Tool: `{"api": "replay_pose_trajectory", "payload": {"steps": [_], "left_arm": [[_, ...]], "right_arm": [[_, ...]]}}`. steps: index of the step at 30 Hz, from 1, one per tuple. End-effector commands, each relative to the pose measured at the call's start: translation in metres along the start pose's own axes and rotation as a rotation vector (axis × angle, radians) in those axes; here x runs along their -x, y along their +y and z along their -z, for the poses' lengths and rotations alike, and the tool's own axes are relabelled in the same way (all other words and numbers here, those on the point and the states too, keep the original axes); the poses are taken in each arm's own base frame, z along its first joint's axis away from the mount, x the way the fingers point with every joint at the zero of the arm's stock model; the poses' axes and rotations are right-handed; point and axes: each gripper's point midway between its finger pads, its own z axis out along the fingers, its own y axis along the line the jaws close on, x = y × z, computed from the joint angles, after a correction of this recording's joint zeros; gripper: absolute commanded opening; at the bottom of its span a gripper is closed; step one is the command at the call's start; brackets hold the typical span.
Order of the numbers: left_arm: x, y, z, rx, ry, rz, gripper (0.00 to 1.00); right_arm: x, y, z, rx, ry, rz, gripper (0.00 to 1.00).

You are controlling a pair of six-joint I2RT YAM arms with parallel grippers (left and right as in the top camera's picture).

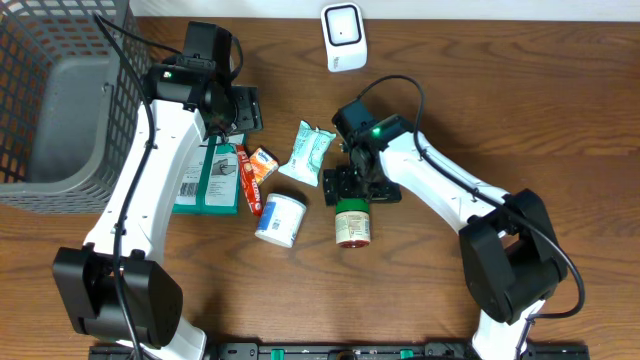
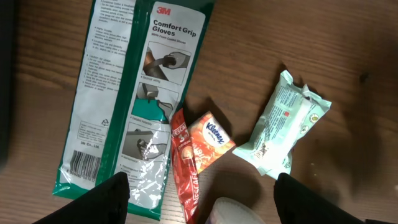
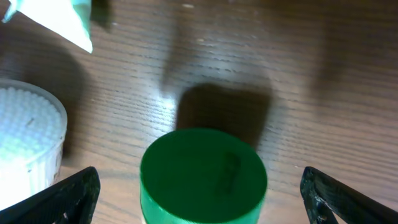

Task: Scan the item barcode
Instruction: 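Lift the green-capped jar and carry it toward the scanner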

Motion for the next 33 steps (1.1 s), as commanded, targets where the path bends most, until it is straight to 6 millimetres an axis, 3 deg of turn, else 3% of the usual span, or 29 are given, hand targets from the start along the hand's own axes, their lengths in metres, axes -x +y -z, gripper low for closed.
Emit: {"api": "replay_pose_trajectory", "payload": {"steps": [1,7,11,18,22,29,33], "left_arm": [[0.0,0.005,0.0,0.017,-0.004,0.009,0.75],[-0.001,0.005,0.0,0.017,-0.003,0.009,0.75],[-0.001,0.005,0.0,0.017,-0.003,0.009,0.75],[0.0,0.005,0.0,0.017,-0.004,0.009,0.76],[0.0,0.004,0.0,0.017,-0.006,0.009,0.76],[0.0,0.004,0.0,0.016,-0.006,0.009,0.76],[0.001,0.004,0.0,0.016,-0.008,0.009,0.76]], "right_arm": [[-0.009,-0.005,-0.017,-0.038,0.033,0.002,0.96],[-0.006,-0.017,-0.022,-0.142,-0.011,-0.069,0.82],[-0.007,-0.017,-0.024,-0.144,-0.008,-0.07,0.8],[-0.004,-0.013,-0.03,-0.126,-0.035,-0.058,0.66],[0.003,-0.017,-0.011,-0.113,-0.03,-0.092,0.52],[0.017,-0.019,0.014,-0.076,-0.085,-0.104,0.46],[0.043,-0.022,0.046,-0.058,-0.199,-0.076,0.46]]}}
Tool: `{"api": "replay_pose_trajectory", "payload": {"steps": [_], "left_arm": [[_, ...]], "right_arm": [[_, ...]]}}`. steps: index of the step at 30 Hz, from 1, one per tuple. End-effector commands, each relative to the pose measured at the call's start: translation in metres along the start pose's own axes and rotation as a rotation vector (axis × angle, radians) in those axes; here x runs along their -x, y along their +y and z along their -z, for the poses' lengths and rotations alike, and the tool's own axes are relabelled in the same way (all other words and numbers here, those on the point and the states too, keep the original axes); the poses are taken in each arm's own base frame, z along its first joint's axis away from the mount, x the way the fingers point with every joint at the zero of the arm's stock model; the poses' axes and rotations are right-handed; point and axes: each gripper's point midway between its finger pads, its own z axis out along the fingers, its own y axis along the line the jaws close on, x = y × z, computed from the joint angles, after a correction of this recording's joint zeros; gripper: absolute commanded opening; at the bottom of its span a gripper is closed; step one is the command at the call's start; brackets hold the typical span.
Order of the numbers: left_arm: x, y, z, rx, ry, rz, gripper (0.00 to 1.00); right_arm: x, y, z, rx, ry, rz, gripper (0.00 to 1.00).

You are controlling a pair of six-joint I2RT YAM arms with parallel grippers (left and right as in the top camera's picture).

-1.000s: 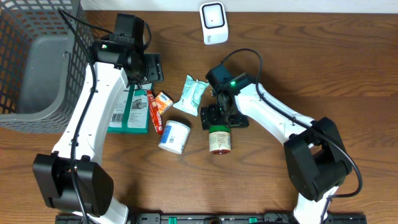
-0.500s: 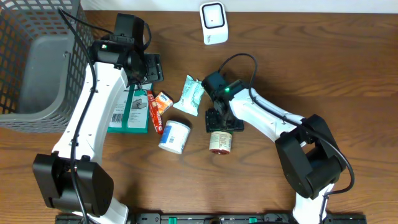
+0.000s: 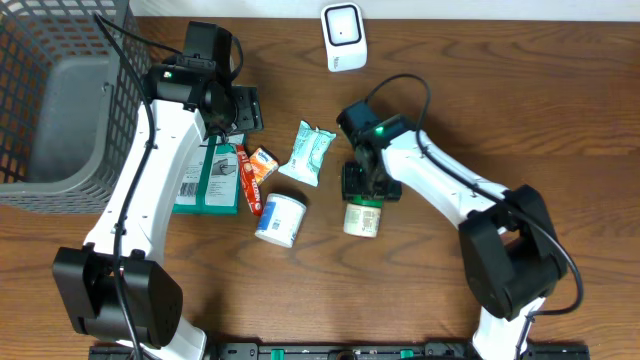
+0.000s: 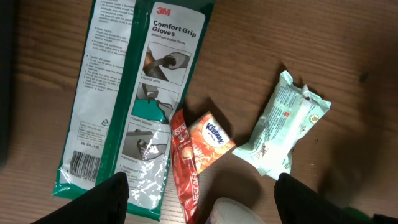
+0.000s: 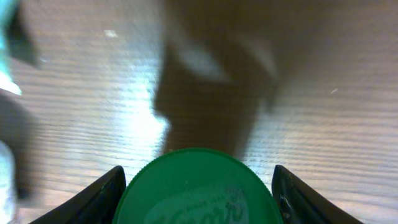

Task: Scan the item barcode
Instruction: 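Lift the green-capped jar and carry it toward the scanner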

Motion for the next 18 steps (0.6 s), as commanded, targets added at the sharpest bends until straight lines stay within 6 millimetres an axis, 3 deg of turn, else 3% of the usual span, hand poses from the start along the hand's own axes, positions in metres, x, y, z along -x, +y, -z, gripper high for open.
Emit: {"api": "replay_pose_trajectory", "payload": {"steps": [1,5,8,18], "left_arm": [[0.001,0.004,0.0,0.015,-0.009,0.009,0.76],[0.002,0.004,0.0,0.014,-0.013,0.009,0.76],[0.002,0.004,0.0,0.014,-0.014,0.008,0.76],[0.003,0.003,0.0,0.011,-0.02,0.008,0.76]], "right_arm": [[0.039,0.0,0.054,0.027,-0.192,0.03,0.46],[0.057,-0.018,0.076,-0.089,-0.33,0.019,0.46],[0.061,-0.024,0.082,-0.156,-0.379,0.025,0.45],[0.049,-0.017,0.052,-0.222,-0.439,-0.008,0.45]]}}
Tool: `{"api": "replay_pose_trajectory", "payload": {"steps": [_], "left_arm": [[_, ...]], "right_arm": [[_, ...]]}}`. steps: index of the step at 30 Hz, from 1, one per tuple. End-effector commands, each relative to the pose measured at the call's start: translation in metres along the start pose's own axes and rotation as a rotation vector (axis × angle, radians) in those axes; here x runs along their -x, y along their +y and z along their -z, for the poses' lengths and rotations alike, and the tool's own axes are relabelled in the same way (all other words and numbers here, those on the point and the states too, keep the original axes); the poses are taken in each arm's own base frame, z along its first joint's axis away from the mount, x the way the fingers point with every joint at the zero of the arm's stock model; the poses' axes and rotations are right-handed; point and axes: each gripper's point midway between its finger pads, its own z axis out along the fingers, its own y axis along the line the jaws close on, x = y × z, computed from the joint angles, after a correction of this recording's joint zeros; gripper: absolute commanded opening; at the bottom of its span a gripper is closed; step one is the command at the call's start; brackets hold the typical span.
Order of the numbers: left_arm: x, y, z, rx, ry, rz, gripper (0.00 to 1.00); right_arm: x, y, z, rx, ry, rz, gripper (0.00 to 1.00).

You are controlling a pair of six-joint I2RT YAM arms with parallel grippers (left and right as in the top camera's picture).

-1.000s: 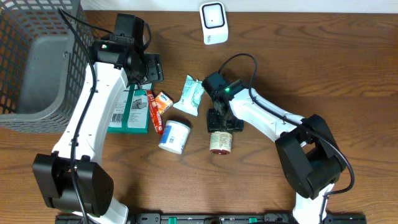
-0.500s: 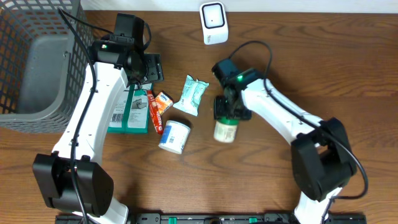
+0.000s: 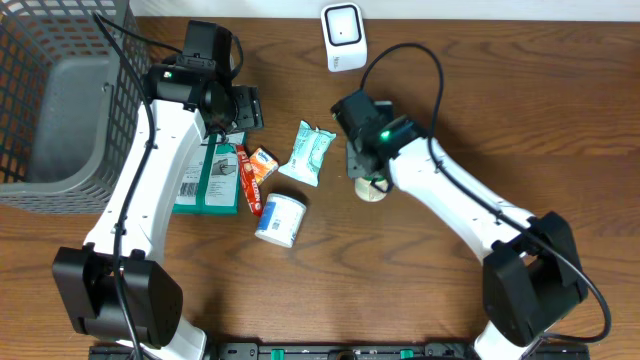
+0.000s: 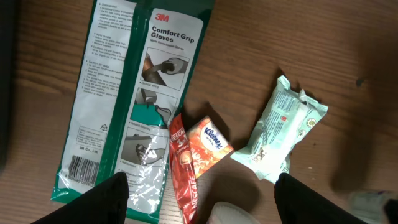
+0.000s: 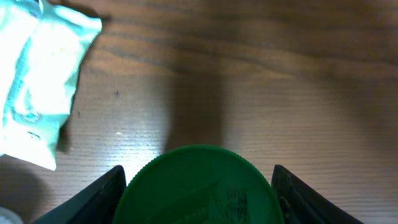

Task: Scan the item barcode
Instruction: 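Lift the green-capped jar and carry it toward the scanner, then hold the green-capped jar up in front of the white scanner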

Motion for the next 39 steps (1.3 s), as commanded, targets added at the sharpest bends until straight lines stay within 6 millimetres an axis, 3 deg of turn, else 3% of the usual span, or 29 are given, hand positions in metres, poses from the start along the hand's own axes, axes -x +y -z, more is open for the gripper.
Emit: {"api": "replay_pose_trajectory", "payload": {"steps": [1,5,8,12,16,20,23,26,28,33,39], "left_arm": [[0.0,0.004,0.0,0.017,-0.005,0.008,0.76],[0.0,0.004,0.0,0.017,-0.005,0.008,0.76],[0.0,0.004,0.0,0.017,-0.005,0.008,0.76],[0.0,0.004,0.0,0.017,-0.006,0.008,0.76],[0.0,0.004,0.0,0.017,-0.005,0.008,0.76],[0.0,0.004,0.0,0.017,-0.005,0.008,0.76],[0.0,0.005,0.0,0.017,-0.004,0.008,0.76],[0.0,0.005,0.0,0.017,-0.004,0.008,0.76],[-0.001,0.005,0.0,0.018,-0.002,0.008,0.76],[0.008,0.008,0.005,0.028,-0.04,0.016,0.76],[0.05,0.029,0.066,-0.021,-0.269,0.136,0.77]], "right_arm": [[-0.002,-0.008,-0.005,-0.078,-0.054,-0.033,0.46],[-0.006,-0.01,-0.009,-0.086,-0.055,-0.03,0.52],[-0.009,-0.005,-0.009,-0.057,-0.035,-0.029,0.77],[-0.008,-0.001,-0.004,-0.013,-0.025,-0.034,0.99],[0.005,-0.001,0.018,0.054,-0.044,0.07,0.99],[0.024,-0.001,0.067,0.203,-0.011,0.164,0.99],[0.041,-0.019,0.105,0.247,0.014,0.143,0.99],[0.051,-0.04,0.125,0.259,0.027,0.087,0.99],[0.048,-0.046,0.126,0.27,0.054,0.068,0.99],[0.016,-0.041,0.104,0.278,0.193,0.08,0.99],[-0.006,-0.023,0.062,0.271,0.23,0.13,0.99]]}}
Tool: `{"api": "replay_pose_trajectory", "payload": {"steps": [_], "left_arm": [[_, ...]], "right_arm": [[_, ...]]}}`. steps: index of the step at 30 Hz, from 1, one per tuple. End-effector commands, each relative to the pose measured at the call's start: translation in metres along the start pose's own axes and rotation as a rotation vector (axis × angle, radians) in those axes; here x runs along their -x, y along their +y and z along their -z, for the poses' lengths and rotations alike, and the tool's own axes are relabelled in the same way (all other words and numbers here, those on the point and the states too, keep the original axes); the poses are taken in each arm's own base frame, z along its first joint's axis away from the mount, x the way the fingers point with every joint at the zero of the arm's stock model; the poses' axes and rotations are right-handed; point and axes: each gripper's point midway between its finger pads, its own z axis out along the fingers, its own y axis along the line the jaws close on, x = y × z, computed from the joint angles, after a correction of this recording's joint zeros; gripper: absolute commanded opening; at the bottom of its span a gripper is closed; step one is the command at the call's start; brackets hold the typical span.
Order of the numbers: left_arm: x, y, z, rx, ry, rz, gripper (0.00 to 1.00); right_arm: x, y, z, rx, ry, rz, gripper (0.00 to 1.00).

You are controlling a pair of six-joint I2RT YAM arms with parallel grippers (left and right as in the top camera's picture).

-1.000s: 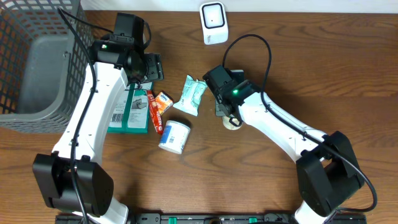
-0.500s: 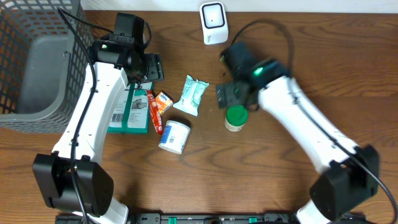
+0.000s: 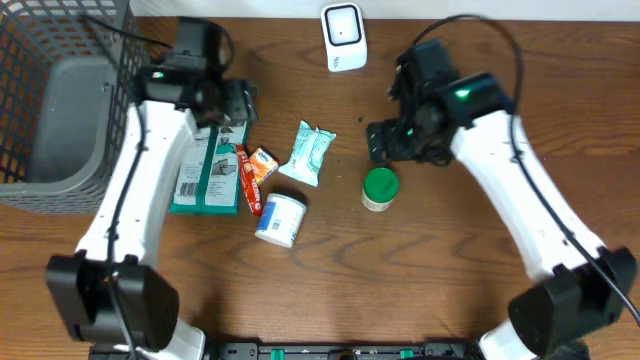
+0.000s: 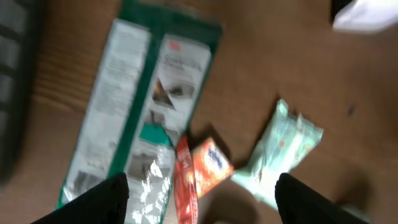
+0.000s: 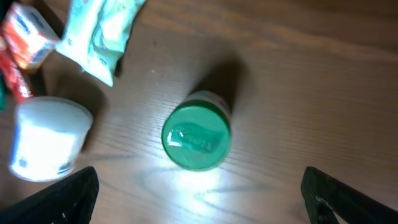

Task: Scan the item barcode
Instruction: 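Hold the green-capped jar up in front of the white scanner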

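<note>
A jar with a green lid (image 3: 379,188) stands upright on the wooden table, seen from above as the green lid (image 5: 196,138) in the right wrist view. My right gripper (image 3: 396,140) hangs open above and just behind it, its fingers (image 5: 68,198) wide apart with nothing between them. The white barcode scanner (image 3: 343,37) stands at the back edge. My left gripper (image 3: 230,105) is open over the left items, and its wrist view is blurred. There the gripper (image 4: 202,202) shows only two dark fingertips (image 4: 96,199).
Left of the jar lie a pale green wipes pack (image 3: 310,153), an orange tissue pack (image 3: 263,160), a red sachet (image 3: 247,182), a white tub (image 3: 280,219) and a green gloves package (image 3: 205,170). A grey wire basket (image 3: 60,100) fills the far left.
My right gripper has let go of the jar and now stands higher, to the right and farther back. The jar stands on its own. My left arm has shifted, blurring its view.
The jar first lay on its side with my right gripper open around its lid. Then the jaws were tight on the lid. Then the jar was held upright a little farther back. Now it stands free with the gripper open above it.
</note>
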Motion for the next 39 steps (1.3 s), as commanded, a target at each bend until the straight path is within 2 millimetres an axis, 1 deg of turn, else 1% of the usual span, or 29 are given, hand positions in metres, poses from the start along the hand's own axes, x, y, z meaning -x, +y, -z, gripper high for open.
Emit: {"api": "replay_pose_trajectory", "payload": {"steps": [1,4,5,9,13,16,18,20,23,26,29,33,36,39], "left_arm": [[0.035,0.016,0.059,-0.018,-0.192,0.077,0.77],[0.042,0.025,0.087,-0.024,-0.261,0.089,0.77],[0.043,0.028,0.096,-0.024,-0.282,0.091,0.77],[0.044,0.033,0.109,-0.023,-0.309,0.102,0.77],[0.044,0.034,0.108,-0.023,-0.306,0.103,0.77],[0.042,0.034,0.107,-0.02,-0.297,0.103,0.77],[0.04,0.035,0.106,-0.017,-0.289,0.103,0.77],[0.04,0.035,0.106,-0.017,-0.289,0.103,0.77],[0.04,0.035,0.106,-0.017,-0.289,0.103,0.77],[0.04,0.035,0.106,-0.017,-0.289,0.103,0.77],[0.04,0.035,0.106,-0.017,-0.289,0.103,0.77],[0.04,0.035,0.106,-0.017,-0.289,0.103,0.77],[0.04,0.035,0.106,-0.017,-0.289,0.103,0.77],[0.04,0.035,0.106,-0.017,-0.289,0.103,0.77]], "right_arm": [[-0.012,0.008,-0.022,0.013,0.042,0.04,0.99],[-0.01,0.011,-0.033,0.021,0.022,0.051,0.99],[-0.011,0.011,-0.04,0.022,0.02,0.053,0.98],[-0.016,0.008,-0.057,0.022,0.02,0.055,0.97],[-0.019,0.006,-0.074,0.023,0.003,0.061,0.96],[-0.028,0.006,-0.089,0.035,0.014,0.071,0.97],[-0.036,0.01,-0.096,0.051,0.024,0.145,0.98],[-0.04,0.013,-0.099,0.038,0.03,0.197,0.98],[-0.04,0.012,-0.1,-0.018,0.017,0.226,0.98],[-0.04,0.005,-0.1,-0.094,0.004,0.245,0.93],[-0.039,-0.001,-0.099,-0.151,-0.006,0.256,0.92],[-0.039,-0.002,-0.1,-0.162,-0.01,0.26,0.91],[-0.041,-0.003,-0.103,-0.162,-0.008,0.26,0.84],[-0.046,-0.005,-0.108,-0.161,-0.001,0.26,0.84]]}}
